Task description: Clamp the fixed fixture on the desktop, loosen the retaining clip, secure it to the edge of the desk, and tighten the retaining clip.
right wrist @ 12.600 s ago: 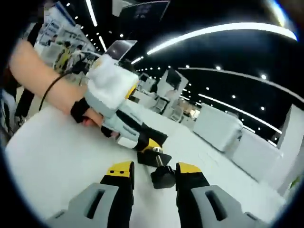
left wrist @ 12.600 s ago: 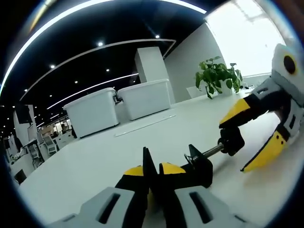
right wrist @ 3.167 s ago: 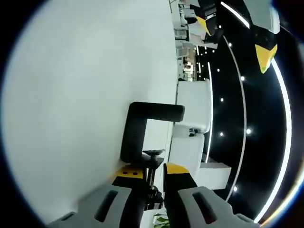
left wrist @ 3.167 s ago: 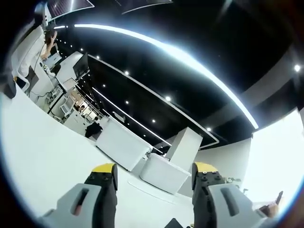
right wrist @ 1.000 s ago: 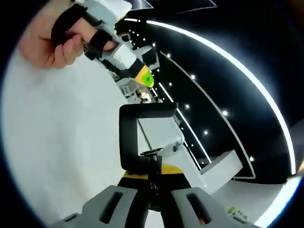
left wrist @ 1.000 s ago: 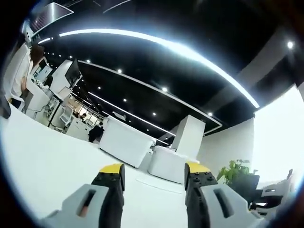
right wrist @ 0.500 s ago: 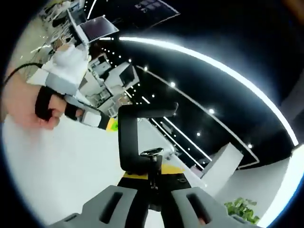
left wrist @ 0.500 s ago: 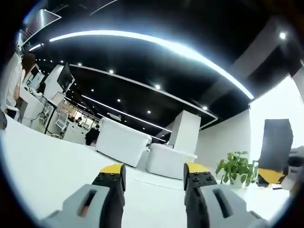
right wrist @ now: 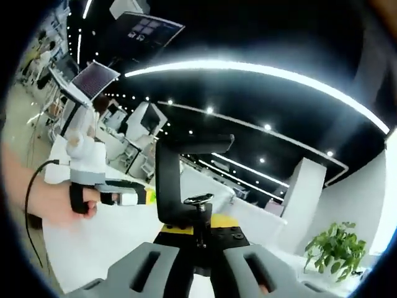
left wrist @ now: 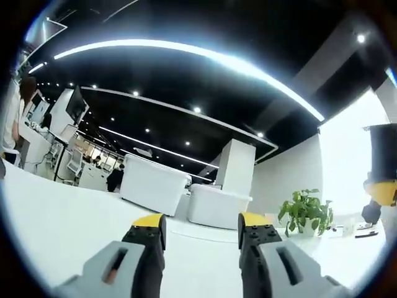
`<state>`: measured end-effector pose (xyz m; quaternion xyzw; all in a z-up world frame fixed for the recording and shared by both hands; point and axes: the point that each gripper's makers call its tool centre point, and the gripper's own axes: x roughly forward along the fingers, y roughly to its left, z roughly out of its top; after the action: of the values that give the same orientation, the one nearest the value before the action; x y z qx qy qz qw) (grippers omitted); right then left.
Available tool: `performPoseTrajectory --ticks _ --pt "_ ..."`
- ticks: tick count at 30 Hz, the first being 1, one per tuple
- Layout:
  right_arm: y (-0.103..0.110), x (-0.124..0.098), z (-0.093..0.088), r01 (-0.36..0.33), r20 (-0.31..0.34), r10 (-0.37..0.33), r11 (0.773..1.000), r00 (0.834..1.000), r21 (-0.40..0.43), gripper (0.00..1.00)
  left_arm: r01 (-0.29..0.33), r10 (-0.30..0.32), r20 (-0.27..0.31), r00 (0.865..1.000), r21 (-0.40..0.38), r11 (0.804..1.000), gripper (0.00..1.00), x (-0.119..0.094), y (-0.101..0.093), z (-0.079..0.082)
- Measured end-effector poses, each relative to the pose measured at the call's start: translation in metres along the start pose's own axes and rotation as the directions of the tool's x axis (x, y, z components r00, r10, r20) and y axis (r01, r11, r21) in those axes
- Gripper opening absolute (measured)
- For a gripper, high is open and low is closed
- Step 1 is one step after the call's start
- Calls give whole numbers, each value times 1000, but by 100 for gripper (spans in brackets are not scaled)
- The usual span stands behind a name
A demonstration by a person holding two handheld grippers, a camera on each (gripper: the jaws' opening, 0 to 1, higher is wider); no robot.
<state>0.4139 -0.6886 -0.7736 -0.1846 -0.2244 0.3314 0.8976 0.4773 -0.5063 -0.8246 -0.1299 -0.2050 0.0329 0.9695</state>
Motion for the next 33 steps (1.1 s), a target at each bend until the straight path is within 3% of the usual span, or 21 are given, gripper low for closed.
performPoseTrajectory --ticks 5,13,14,16,21,33 --pt "4 -13 10 -18 38 18 1000 999 5 3 8 -8 -4 1000 8 1000 46 1 -1 -1" --pt "14 -27 10 -40 31 36 992 999 123 3 13 -13 -13 1000 18 1000 45 5 1 -2" --pt "17 -49 16 -38 36 34 990 999 133 3 13 -13 -13 1000 18 1000 45 5 1 -3" --pt "18 -59 19 -38 42 32 988 999 147 3 13 -13 -16 1000 23 1000 45 7 2 -4" --pt "22 -73 22 -34 48 27 989 998 141 3 18 -17 -23 1000 31 999 44 8 1 -7" --pt "50 -103 20 -64 44 56 975 997 211 3 38 -36 -41 999 38 999 44 13 -3 -12"
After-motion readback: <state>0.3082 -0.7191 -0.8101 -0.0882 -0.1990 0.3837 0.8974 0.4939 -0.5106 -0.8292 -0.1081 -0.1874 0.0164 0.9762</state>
